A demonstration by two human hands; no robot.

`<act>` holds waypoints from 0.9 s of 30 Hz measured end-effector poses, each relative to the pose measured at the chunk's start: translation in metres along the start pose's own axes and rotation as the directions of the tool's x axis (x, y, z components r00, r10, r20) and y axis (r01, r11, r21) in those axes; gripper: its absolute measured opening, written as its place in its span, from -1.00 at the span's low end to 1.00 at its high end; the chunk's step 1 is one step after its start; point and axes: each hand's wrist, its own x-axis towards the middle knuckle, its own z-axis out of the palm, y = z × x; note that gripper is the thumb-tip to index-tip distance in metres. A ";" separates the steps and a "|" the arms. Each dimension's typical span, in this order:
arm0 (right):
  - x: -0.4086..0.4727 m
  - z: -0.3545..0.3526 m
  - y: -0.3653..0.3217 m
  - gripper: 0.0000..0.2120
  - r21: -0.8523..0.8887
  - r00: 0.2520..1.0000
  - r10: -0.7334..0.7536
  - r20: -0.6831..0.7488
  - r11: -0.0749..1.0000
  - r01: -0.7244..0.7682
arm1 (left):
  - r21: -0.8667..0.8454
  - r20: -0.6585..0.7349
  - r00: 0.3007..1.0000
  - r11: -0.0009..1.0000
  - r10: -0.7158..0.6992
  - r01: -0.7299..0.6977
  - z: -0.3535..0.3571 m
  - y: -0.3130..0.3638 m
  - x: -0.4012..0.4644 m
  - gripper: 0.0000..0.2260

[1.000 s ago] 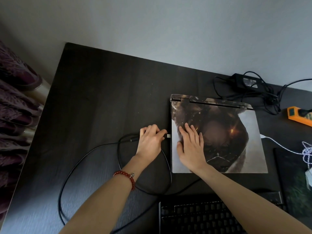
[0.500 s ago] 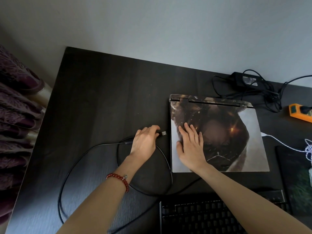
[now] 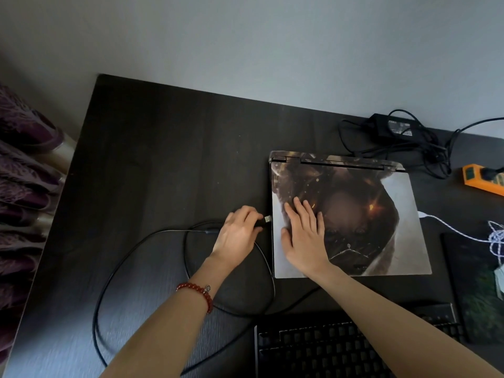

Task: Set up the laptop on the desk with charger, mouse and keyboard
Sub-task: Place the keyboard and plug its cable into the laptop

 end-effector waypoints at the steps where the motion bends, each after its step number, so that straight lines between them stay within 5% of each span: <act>1: 0.000 0.001 0.000 -0.47 -0.003 1.000 0.002 -0.001 1.000 -0.002 | 0.008 -0.019 1.000 1.000 -0.001 0.002 0.000 0.001 0.000 -0.78; 27: -0.001 0.002 0.002 -0.42 -0.076 0.999 -0.027 0.032 0.997 0.029 | -0.021 -0.063 0.997 0.999 -0.045 0.043 -0.001 0.004 0.008 -0.81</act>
